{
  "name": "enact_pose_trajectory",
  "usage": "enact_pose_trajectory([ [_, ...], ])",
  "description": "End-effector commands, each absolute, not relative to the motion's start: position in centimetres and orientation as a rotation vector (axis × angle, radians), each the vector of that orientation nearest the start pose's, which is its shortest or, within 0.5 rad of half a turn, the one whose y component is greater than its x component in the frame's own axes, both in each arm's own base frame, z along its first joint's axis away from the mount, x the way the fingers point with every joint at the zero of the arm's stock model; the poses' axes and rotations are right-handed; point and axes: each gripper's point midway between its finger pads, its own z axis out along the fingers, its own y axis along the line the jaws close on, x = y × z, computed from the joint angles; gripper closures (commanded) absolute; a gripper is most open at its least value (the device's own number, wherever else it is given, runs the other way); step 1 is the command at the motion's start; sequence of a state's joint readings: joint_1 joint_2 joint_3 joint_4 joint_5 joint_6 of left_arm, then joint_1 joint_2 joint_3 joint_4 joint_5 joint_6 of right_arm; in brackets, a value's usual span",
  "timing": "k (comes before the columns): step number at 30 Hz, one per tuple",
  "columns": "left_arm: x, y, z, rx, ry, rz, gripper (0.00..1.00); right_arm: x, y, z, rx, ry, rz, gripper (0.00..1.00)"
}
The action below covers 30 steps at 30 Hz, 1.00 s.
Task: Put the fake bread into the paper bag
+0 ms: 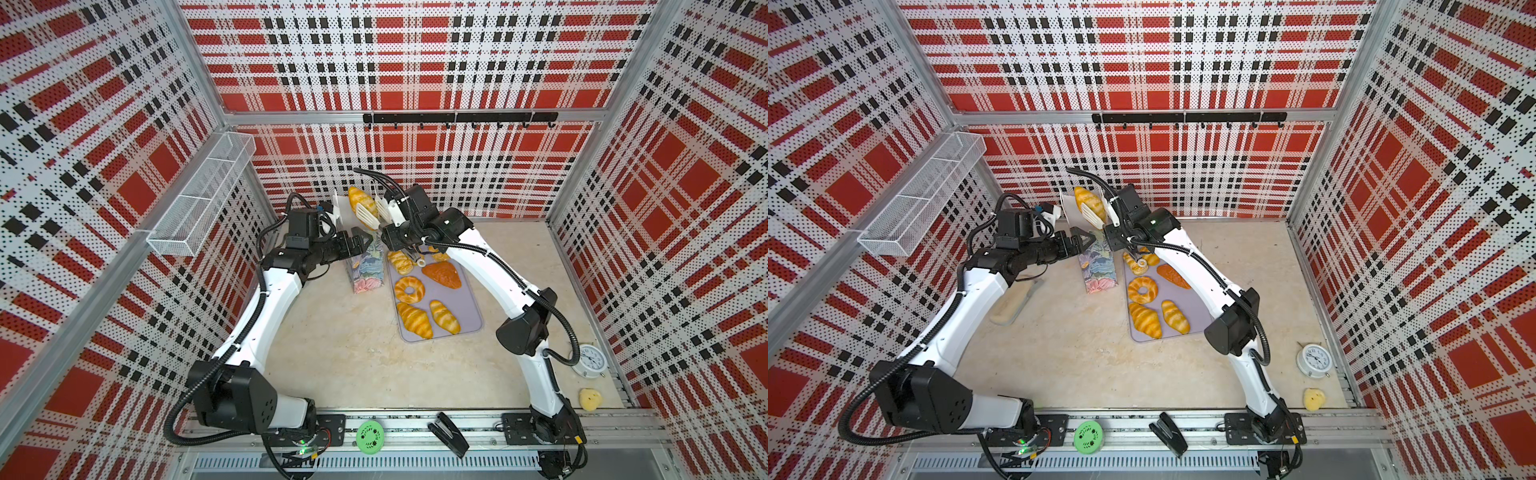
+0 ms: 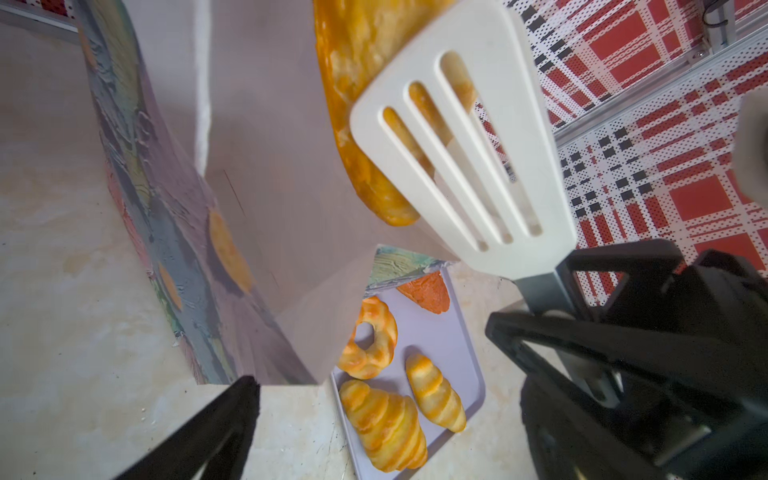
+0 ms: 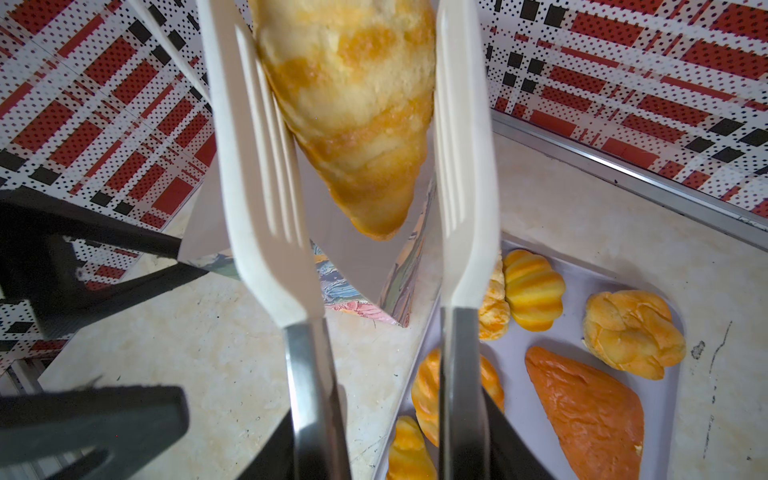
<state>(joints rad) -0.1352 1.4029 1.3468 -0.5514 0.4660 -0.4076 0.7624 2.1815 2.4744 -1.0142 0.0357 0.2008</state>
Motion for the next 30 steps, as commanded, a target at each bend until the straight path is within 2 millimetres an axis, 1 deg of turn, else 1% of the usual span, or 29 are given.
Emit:
enact_pose_trajectory([
  [1,39.1,-12.5,29.5,-0.043,2.197,-0.813,0.00,42.7,39.3,31.4,-0.611,2.184,0.451,0.48],
  [5,38.7,-11.0,29.1,-0.076,2.205,-0.790,0.01,42.7,39.1,31.8,-0.610,2.174,0.446,0.45],
  [7,38.5,-10.8,29.0,-0.079,2.207,-0.786,0.01,42.6,39.1,31.9,-0.610,2.173,0.446,0.44],
  [10,38.4,-11.0,28.7,-0.072,2.213,-0.792,0.00,42.5,39.2,32.0,-0.615,2.173,0.459,0.40],
  [14,38.4,-11.6,28.6,-0.058,2.218,-0.800,0.00,42.3,39.0,32.5,-0.610,2.165,0.459,0.39],
  [17,38.4,-11.9,28.5,-0.049,2.220,-0.808,0.01,42.2,38.8,33.3,-0.603,2.150,0.465,0.40],
  [21,38.4,-12.3,28.4,-0.040,2.222,-0.813,0.01,41.7,38.3,35.0,-0.589,2.122,0.480,0.40],
  [27,38.3,-12.7,28.2,-0.036,2.228,-0.815,0.01,40.6,38.5,36.5,-0.603,2.097,0.527,0.41],
  [30,38.1,-12.4,28.5,-0.045,2.219,-0.789,0.01,40.0,38.8,37.1,-0.621,2.084,0.557,0.41],
])
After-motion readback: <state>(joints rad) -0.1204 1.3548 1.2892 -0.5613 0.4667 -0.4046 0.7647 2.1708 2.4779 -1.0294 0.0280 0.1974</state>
